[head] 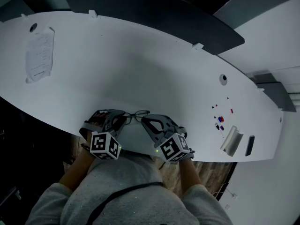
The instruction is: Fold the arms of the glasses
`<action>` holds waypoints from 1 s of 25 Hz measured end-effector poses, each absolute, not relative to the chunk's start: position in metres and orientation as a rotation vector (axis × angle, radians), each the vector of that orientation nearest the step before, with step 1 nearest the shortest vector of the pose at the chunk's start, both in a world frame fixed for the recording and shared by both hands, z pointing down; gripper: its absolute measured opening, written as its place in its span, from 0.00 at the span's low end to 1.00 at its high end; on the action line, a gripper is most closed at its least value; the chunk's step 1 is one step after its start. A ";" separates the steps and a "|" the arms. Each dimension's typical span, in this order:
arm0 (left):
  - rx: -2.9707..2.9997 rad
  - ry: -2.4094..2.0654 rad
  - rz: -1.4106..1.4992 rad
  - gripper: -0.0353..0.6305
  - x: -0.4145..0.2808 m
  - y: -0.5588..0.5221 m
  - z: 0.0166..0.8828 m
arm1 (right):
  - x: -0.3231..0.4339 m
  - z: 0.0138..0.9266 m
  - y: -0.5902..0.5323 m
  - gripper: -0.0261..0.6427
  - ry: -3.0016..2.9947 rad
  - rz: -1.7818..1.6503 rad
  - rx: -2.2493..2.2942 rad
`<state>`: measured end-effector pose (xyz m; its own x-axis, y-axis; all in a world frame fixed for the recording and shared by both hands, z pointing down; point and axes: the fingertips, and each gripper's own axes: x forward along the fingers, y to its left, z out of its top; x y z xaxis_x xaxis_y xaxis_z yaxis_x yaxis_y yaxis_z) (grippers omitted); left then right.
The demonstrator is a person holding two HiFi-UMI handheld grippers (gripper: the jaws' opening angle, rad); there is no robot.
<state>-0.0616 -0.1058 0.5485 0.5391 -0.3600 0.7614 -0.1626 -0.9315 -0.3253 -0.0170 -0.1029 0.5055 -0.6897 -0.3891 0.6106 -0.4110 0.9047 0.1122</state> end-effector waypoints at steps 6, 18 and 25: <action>-2.601 0.414 -1.281 0.24 -0.064 -0.108 0.547 | -0.013 0.519 -0.106 0.09 -2.372 0.059 0.572; -2.514 0.331 -1.212 0.24 -0.064 -0.105 0.545 | -0.011 0.540 -0.113 0.09 -2.320 0.115 0.591; -2.562 0.329 -1.147 0.25 -0.072 -0.104 0.542 | -0.017 0.545 -0.116 0.09 -2.303 0.149 0.595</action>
<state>-0.0724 -0.1042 0.5421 0.6521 -0.3317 0.6818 -0.0798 -0.9243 -0.3733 -0.0173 -0.1162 0.5455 -0.6182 -0.3730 0.6919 -0.4593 0.8858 0.0671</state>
